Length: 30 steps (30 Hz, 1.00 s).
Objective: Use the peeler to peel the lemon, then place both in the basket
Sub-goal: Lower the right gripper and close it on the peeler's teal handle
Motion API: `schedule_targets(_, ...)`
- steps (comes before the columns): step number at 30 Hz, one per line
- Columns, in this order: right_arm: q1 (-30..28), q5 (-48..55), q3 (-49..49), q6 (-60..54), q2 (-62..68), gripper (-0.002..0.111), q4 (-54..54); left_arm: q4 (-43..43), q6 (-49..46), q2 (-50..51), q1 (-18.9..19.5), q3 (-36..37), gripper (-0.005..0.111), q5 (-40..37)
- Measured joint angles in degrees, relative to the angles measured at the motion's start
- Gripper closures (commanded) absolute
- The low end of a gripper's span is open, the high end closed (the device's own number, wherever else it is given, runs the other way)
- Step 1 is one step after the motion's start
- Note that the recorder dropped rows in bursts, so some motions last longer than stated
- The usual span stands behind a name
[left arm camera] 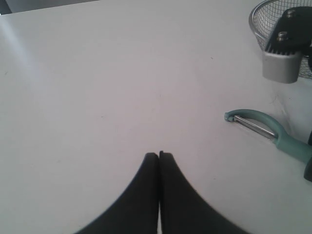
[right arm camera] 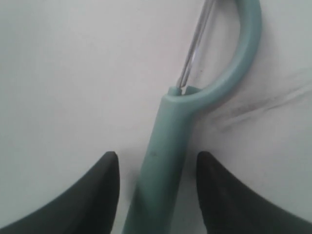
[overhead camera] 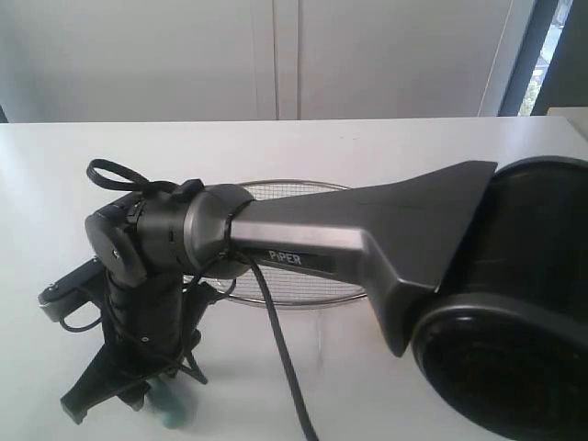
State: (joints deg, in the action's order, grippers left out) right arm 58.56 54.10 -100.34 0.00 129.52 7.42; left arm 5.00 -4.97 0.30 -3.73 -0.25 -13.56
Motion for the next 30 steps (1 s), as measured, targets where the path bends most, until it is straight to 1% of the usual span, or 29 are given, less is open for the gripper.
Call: schedule_targets(30, 0.2, 1.4, 0.0, 2.4, 0.1, 0.061, -2.3, 0.0, 0.0, 0.0, 0.0, 0.0, 0.107, 0.0)
